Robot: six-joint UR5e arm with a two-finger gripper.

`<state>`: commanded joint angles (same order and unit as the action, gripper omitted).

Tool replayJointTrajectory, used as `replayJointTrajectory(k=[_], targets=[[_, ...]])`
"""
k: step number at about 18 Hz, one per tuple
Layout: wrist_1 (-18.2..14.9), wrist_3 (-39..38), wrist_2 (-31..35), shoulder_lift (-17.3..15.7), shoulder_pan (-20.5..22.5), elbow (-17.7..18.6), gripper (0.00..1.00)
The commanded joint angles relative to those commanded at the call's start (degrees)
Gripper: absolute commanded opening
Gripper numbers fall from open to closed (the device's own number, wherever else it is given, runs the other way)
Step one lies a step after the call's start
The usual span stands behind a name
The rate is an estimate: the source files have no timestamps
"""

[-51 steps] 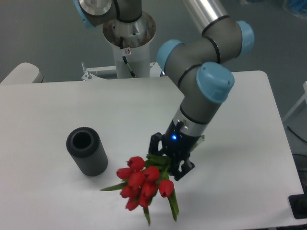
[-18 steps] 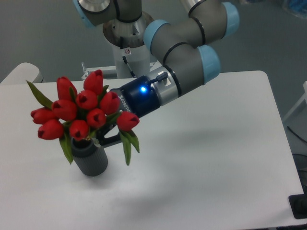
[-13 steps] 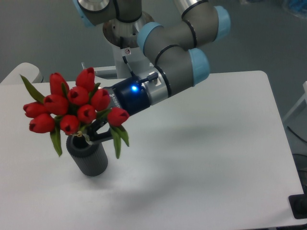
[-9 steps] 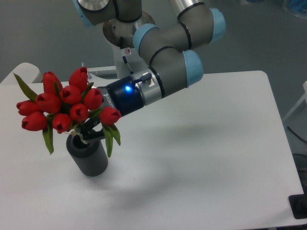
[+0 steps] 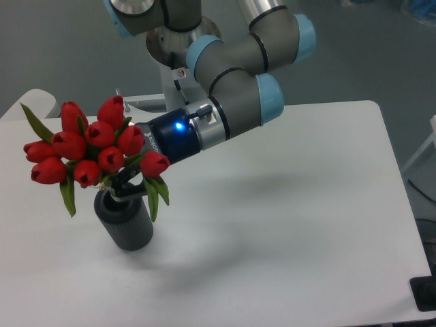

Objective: Insert the flowers into the vase
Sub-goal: 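Push the tulip stems further down into the vase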

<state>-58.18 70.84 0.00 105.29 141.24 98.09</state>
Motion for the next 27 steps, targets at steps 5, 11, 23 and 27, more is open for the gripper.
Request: replayJointTrajectory(k=[5, 11, 23, 27], targets=[[0.4, 1.0, 0.0, 0.0, -0.1, 0.8, 0.04], [4.4, 1.5, 0.1, 0.1, -0.1, 3.2, 0.05], [5.9, 5.2, 0.1, 0.8, -1.2, 7.1, 0.08], [5.9, 8.5, 0.2, 0.9, -1.1, 9.6, 0.10]])
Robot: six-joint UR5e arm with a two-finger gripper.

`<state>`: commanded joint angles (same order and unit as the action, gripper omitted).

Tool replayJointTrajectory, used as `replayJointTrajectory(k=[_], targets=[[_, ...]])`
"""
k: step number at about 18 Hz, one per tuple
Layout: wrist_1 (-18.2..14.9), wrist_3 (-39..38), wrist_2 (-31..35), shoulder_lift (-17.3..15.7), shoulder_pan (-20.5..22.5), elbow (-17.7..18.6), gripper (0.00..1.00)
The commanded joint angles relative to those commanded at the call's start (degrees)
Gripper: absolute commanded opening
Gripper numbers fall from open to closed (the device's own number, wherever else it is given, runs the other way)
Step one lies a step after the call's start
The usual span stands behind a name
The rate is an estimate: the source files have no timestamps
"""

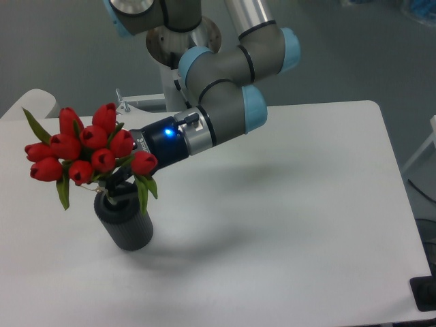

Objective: Insert the flowers into the vase
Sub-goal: 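Push the tulip stems further down into the vase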

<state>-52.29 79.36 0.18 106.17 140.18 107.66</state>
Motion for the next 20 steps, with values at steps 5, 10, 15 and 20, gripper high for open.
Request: replayJointTrajectory(k=[5, 10, 15, 20], targets=[[0.1, 2.6, 0.2, 1.3, 0.4, 0.4, 0.13], [0.1, 8.4, 0.4, 2.8, 0.9, 2.5, 0.21], [0.1, 12.5, 0.4, 4.2, 0.9, 3.8, 0.24], [0.1, 14.7, 0.4, 5.2, 0.9, 4.5, 0.31]])
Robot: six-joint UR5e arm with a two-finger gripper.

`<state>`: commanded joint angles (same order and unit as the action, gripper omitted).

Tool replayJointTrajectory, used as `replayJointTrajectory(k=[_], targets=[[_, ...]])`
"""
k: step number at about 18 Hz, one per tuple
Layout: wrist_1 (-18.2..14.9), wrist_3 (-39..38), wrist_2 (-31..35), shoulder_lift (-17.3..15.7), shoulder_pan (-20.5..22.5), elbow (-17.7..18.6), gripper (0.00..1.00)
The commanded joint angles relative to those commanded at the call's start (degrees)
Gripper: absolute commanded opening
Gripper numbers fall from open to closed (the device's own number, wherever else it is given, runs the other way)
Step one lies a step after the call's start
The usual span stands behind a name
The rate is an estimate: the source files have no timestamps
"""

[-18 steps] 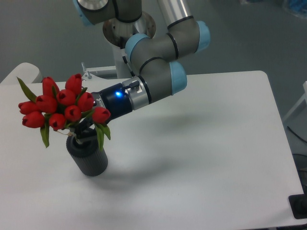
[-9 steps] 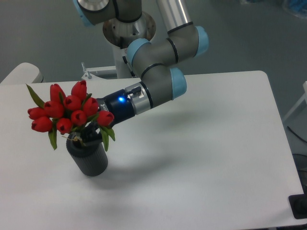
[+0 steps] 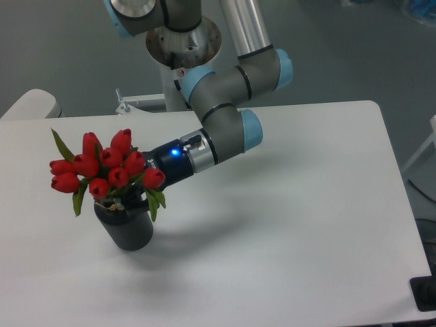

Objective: Insert the flowers into the vase
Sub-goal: 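Push the tulip stems further down into the vase, then open the gripper to release the tulips and pull back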

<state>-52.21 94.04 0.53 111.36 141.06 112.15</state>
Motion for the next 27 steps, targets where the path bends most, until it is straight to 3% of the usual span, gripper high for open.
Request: replayJointTrajectory(k=[4, 7, 13, 16, 27], targets=[[0.0, 0.2, 0.0, 0.1, 0.0, 0.2, 0.38], [0.0, 0.5, 0.1, 0.0, 0.0, 0.4, 0.56], [0.0, 0.4, 0.7, 0.0, 0.2, 0.8, 0.76], [0.0, 0.4, 1.3, -0.1, 0.5, 0.9, 0.98], [0.0, 0.5, 6.6, -0.4, 3.3, 1.6, 1.00]])
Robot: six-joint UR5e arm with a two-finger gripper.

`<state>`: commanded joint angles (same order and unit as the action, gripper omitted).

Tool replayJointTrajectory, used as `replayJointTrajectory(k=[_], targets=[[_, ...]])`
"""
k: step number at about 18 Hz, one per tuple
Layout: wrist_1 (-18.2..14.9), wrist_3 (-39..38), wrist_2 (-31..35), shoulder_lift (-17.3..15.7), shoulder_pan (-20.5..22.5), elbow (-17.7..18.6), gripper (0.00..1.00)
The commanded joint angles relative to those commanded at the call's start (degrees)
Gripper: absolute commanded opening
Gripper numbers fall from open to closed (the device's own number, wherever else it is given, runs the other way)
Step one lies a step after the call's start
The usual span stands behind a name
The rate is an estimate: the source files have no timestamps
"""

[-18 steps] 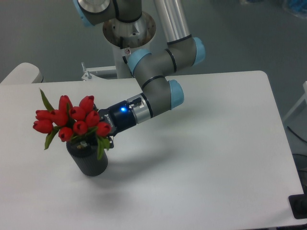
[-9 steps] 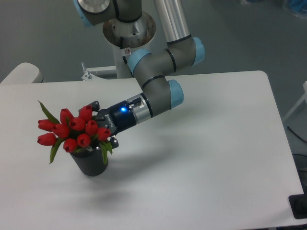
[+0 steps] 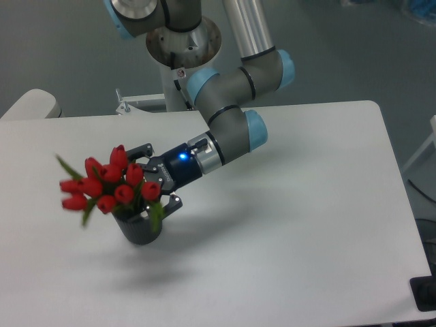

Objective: Insert the flowers into the vase
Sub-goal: 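Open the gripper to release the tulips and pull back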

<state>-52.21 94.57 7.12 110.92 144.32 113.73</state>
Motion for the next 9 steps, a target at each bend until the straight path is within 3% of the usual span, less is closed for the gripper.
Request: replayJointTrajectory(k=[9], targets=[[0.0, 0.0, 0.0, -0.6, 3.1, 2.1, 1.00]])
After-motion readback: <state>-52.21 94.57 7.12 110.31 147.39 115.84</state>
